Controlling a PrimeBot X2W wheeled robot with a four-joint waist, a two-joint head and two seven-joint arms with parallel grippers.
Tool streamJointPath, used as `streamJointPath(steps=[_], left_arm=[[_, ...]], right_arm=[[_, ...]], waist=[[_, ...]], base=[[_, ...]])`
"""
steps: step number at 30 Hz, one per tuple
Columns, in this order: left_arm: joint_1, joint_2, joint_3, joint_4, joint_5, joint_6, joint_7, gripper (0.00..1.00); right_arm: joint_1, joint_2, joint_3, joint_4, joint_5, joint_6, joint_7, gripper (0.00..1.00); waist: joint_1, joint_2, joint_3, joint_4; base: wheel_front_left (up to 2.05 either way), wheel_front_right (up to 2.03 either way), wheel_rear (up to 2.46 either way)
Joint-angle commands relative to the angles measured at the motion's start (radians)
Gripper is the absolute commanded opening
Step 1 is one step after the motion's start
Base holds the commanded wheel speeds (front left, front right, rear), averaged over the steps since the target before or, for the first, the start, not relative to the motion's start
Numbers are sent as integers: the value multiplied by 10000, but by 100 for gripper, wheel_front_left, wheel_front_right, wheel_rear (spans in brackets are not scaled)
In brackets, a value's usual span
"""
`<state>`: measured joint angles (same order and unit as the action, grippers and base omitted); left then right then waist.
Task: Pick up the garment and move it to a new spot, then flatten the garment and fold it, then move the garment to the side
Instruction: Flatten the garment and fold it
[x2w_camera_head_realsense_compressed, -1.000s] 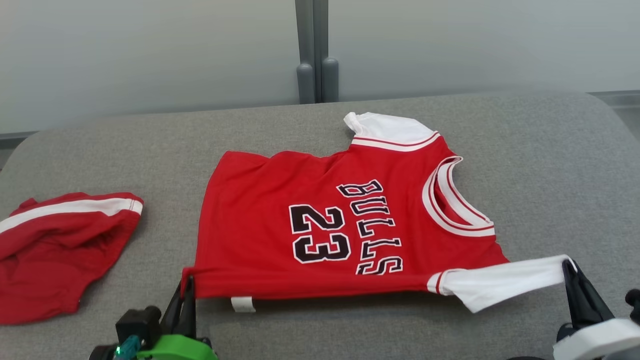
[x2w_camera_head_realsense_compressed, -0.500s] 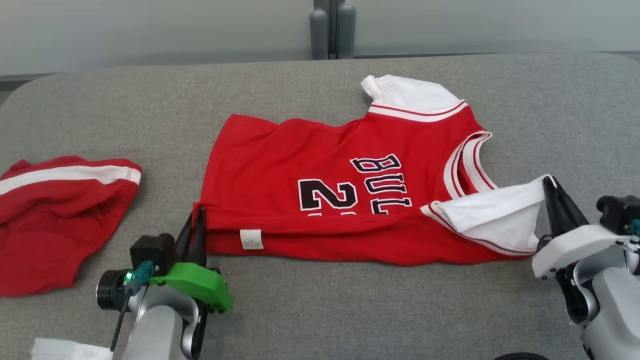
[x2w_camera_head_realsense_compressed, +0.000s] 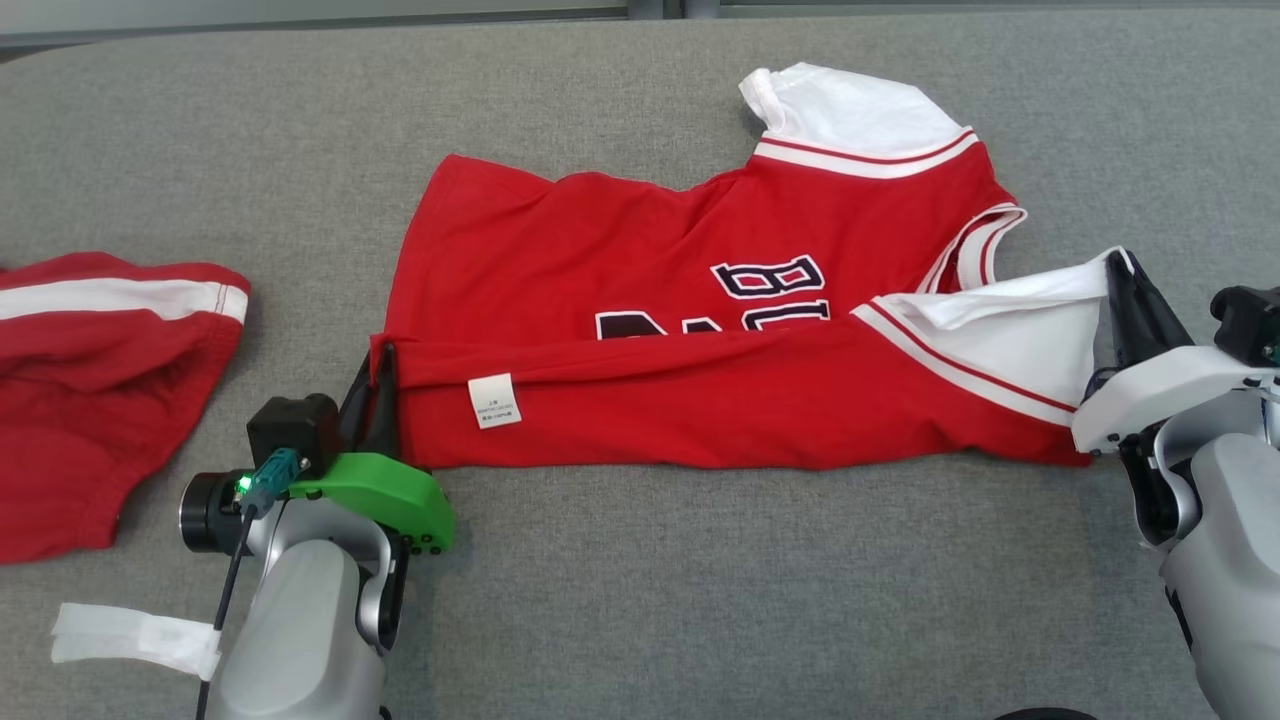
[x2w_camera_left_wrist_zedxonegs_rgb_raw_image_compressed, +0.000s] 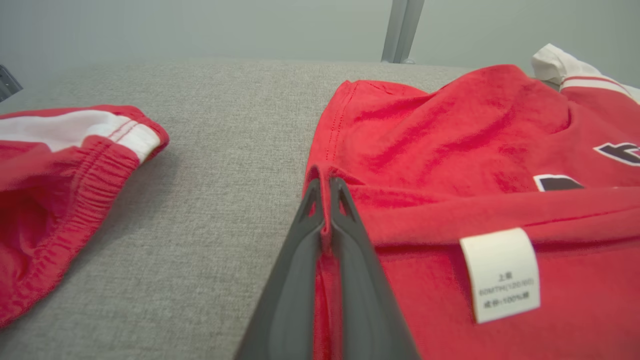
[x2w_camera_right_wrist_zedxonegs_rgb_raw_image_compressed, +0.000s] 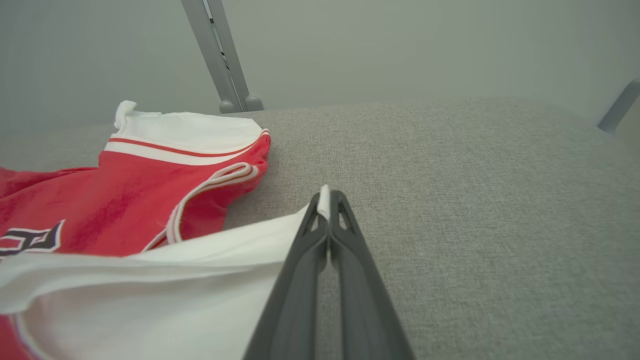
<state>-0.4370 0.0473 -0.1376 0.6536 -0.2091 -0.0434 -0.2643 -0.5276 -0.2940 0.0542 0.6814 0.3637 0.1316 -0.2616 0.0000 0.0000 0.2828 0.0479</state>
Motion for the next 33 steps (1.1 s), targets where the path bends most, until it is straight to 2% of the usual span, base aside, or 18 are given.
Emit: streamJointPath(steps=[1,3,4,5,6,7,15,19,25,33], left_arm=[[-239,67,62,66,-56,98,3,0],[-349,65,89,118,-22,100,3,0],[-394,67,113,130,-21,117,3,0],[-394,67,113,130,-21,117,3,0],[-435,67,153,92,-62,116,3,51],[-461,68,193,20,-130,138,3,100],[366,62,228,-689,-130,159,3,100],[1112,62,375,-1309,-85,146,3,100],[1937,60,523,-1712,-19,96,3,100],[1943,60,401,-1788,-51,46,3,100]], right_arm=[[-183,33,-122,56,-128,-18,-46,0],[-271,89,-223,107,-214,-18,-46,0],[-343,142,-352,53,-193,-18,-46,11],[-343,142,-352,53,-193,-18,-46,11],[-372,187,-488,31,-216,-18,-47,91],[-371,251,-591,-4,-241,-18,-47,100],[820,660,-1312,-1370,-421,-17,-38,100],[1985,842,-891,-2048,-277,-17,-39,100],[2918,1085,-579,-2174,-47,-17,-40,100],[2976,1298,-560,-1734,153,-17,-41,100]], waist=[[0,0,233,-10],[0,0,307,-19],[0,0,335,-27],[0,0,335,-27],[0,0,350,-33],[0,0,359,-38],[0,0,-2,-142],[0,0,-170,-224],[0,0,-282,-327],[0,0,-293,-224]], base=[[0,0,0],[0,0,0],[0,0,0],[0,0,0],[0,0,0],[0,0,0],[0,0,0],[0,0,0],[0,0,0],[0,0,0]])
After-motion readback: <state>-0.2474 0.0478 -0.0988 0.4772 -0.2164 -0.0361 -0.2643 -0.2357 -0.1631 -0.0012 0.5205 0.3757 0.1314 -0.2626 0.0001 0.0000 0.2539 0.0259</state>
